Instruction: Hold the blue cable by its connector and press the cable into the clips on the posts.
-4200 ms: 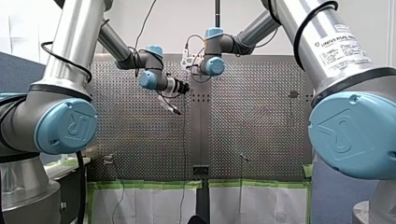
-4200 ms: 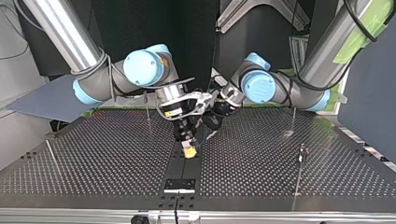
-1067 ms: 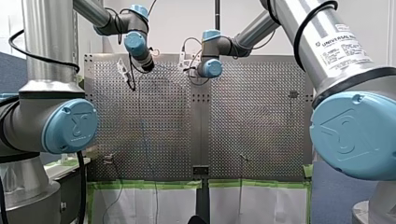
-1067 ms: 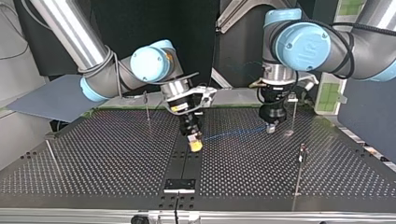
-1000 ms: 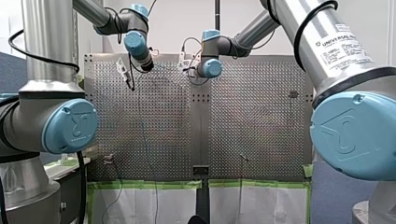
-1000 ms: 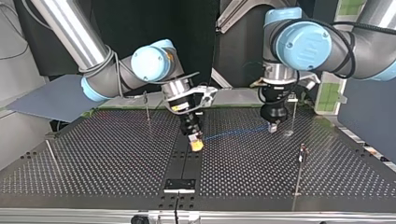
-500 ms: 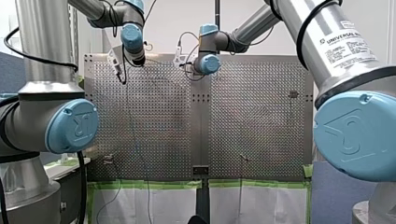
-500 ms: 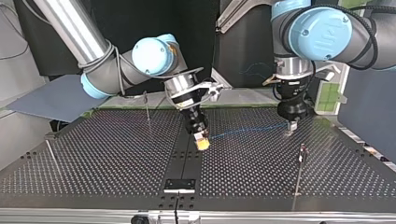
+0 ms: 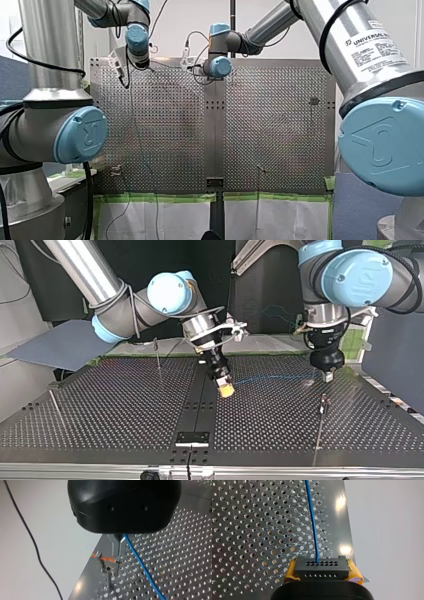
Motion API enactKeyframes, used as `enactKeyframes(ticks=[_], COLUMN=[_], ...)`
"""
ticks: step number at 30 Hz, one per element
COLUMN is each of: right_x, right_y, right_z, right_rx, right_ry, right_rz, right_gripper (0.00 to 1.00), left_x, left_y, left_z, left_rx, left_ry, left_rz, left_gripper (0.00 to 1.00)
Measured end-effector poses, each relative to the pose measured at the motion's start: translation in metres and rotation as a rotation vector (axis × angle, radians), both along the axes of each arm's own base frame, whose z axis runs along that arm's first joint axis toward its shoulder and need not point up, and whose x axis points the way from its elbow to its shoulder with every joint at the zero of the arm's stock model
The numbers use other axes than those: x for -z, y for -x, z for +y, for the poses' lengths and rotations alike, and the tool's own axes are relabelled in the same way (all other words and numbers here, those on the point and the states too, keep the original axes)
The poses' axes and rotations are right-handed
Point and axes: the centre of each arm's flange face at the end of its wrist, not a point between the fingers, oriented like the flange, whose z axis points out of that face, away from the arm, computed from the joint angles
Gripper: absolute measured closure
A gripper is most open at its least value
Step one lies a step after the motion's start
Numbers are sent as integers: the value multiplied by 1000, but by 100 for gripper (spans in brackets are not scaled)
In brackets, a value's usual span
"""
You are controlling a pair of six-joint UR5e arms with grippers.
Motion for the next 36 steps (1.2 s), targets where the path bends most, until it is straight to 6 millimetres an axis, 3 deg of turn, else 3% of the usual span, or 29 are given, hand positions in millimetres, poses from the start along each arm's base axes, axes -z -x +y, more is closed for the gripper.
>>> enactKeyframes(ticks=[8,14,29,36], right_x=[-26,-32,-27,-12], right_y=[0,-2,-1,-4], right_z=[14,20,15,9], right_rx=[-22,-32,-27,-21], right_ry=[28,34,24,9], right_rz=[-30,-38,-43,-28], right_gripper=[100,100,100,100], left_x=[-1,-3,15,15], left_y=[-7,-14,-43,-47], left_z=[14,21,36,41], left_rx=[-38,-44,-46,-45], left_ry=[-1,6,37,41], left_rz=[-19,-47,-55,-65], left_gripper=[100,100,100,100])
